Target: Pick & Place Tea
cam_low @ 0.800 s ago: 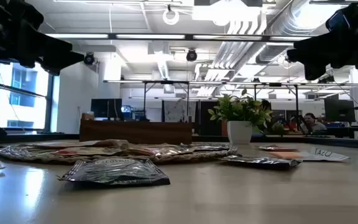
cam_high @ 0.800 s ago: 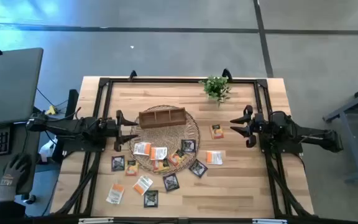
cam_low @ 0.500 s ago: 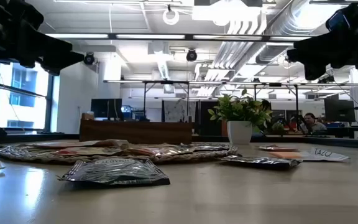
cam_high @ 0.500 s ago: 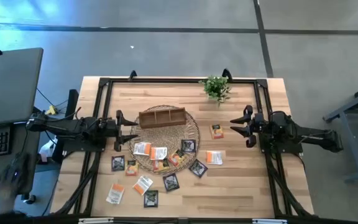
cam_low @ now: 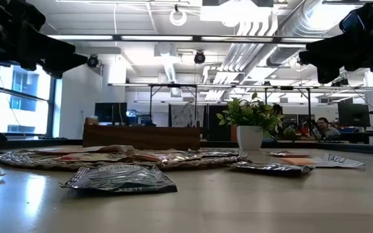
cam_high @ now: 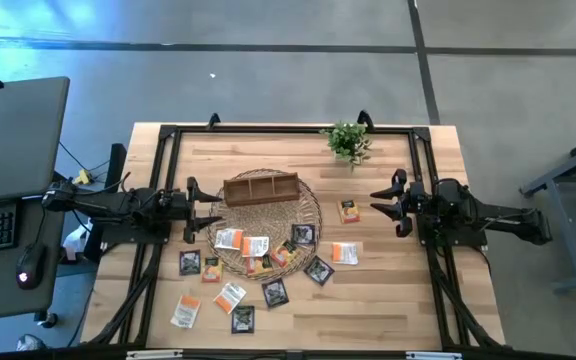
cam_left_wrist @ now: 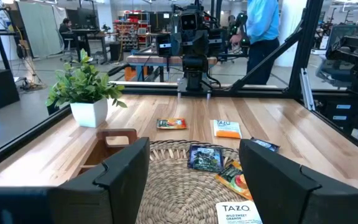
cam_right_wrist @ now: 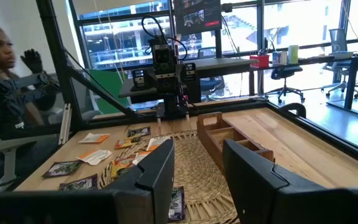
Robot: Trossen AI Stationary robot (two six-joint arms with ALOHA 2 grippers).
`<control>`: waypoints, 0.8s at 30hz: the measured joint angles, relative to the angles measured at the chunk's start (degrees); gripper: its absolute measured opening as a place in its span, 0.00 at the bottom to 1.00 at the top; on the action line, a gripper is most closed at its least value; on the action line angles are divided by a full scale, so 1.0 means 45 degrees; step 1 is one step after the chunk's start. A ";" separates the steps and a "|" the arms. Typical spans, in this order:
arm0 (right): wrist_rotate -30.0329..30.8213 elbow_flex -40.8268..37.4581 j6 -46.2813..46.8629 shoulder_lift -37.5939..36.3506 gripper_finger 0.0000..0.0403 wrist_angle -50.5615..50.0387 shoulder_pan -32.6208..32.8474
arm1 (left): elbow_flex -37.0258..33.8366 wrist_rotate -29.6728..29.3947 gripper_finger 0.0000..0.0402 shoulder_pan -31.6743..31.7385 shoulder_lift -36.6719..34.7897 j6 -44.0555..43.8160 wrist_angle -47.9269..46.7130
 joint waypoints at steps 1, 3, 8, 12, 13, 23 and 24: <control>0.0000 0.0000 0.0000 0.0003 0.33 0.0000 0.0002 | 0.0001 -0.0001 0.61 -0.0001 0.0003 -0.0002 0.0000; 0.0000 0.0000 0.0000 0.0005 0.33 0.0000 0.0001 | 0.0002 -0.0005 0.61 0.0000 0.0003 0.0003 0.0000; 0.0000 0.0000 0.0000 0.0005 0.33 0.0000 0.0000 | 0.0026 -0.0057 0.61 0.0000 -0.0001 0.0703 -0.0162; -0.0001 0.0000 0.0000 0.0000 0.33 0.0000 0.0001 | 0.0444 -0.0295 0.61 0.0000 0.0013 0.3658 -0.1261; -0.0004 0.0000 0.0000 0.0000 0.33 0.0000 -0.0002 | 0.0488 -0.0316 0.61 0.0000 0.0013 0.3699 -0.1400; 0.0000 0.0000 0.0000 0.0000 0.33 0.0000 0.0000 | 0.0512 -0.0335 0.61 0.0000 0.0013 0.3660 -0.1360; 0.0000 0.0000 0.0000 0.0002 0.33 0.0000 0.0002 | 0.0512 -0.0335 0.61 0.0000 0.0013 0.3660 -0.1360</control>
